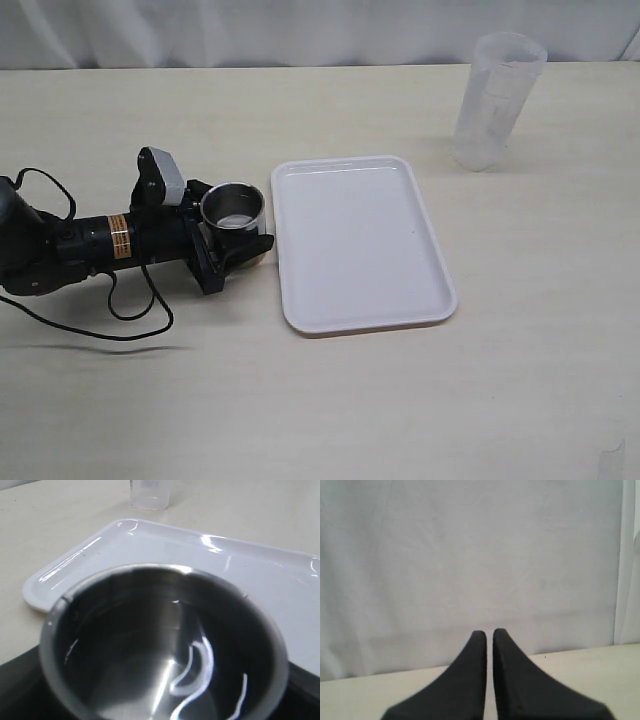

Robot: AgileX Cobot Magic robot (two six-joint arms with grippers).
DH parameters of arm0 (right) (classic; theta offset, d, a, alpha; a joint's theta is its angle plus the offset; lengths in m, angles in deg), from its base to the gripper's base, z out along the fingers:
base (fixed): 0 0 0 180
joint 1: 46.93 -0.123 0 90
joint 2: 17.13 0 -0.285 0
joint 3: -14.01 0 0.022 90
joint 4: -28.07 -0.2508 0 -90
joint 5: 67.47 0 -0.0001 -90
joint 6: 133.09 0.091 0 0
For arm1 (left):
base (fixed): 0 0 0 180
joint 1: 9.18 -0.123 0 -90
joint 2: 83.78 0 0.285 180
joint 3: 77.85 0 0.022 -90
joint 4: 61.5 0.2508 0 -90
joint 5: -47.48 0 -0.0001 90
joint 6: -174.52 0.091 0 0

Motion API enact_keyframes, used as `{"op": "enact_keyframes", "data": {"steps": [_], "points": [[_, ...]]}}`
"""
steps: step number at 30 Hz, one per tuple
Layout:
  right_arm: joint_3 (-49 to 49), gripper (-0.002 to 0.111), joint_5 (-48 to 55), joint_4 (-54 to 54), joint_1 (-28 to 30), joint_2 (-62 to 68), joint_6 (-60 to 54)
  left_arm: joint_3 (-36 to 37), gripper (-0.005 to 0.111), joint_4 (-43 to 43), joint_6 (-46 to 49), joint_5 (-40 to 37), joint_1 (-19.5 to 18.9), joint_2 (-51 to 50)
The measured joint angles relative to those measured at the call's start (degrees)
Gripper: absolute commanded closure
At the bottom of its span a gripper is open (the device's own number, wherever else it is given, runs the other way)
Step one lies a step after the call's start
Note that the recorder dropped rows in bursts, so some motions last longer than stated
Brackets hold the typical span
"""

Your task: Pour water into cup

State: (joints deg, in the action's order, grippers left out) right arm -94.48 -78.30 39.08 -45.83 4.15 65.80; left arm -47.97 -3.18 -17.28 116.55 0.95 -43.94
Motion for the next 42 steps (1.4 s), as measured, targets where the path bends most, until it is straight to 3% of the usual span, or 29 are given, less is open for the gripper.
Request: {"op": "enact_keyframes", "data": {"steps": [4,14,22,33,42], "points": [[4.98,0.104,1.01,0.0,0.0,-4.43,0.0,0.0,0.107,0.0,0.0,0.0,0.0,0.0],[5.61,0.104,7.96,-0.94,-0.13,-13.17,-1.93,0.0,0.107,0.0,0.0,0.0,0.0,0.0],[5.61,0.104,12.71,-1.05,-2.45,-13.17,-10.4,0.0,0.107,0.0,0.0,0.0,0.0,0.0],[5.61,0.104,27.77,-2.1,-2.45,-13.17,-11.92,0.0,0.107,0.0,0.0,0.0,0.0,0.0],[5.61,0.104,29.29,-2.53,-2.45,-13.17,-11.92,0.0,0.107,0.0,0.0,0.0,0.0,0.0]]}}
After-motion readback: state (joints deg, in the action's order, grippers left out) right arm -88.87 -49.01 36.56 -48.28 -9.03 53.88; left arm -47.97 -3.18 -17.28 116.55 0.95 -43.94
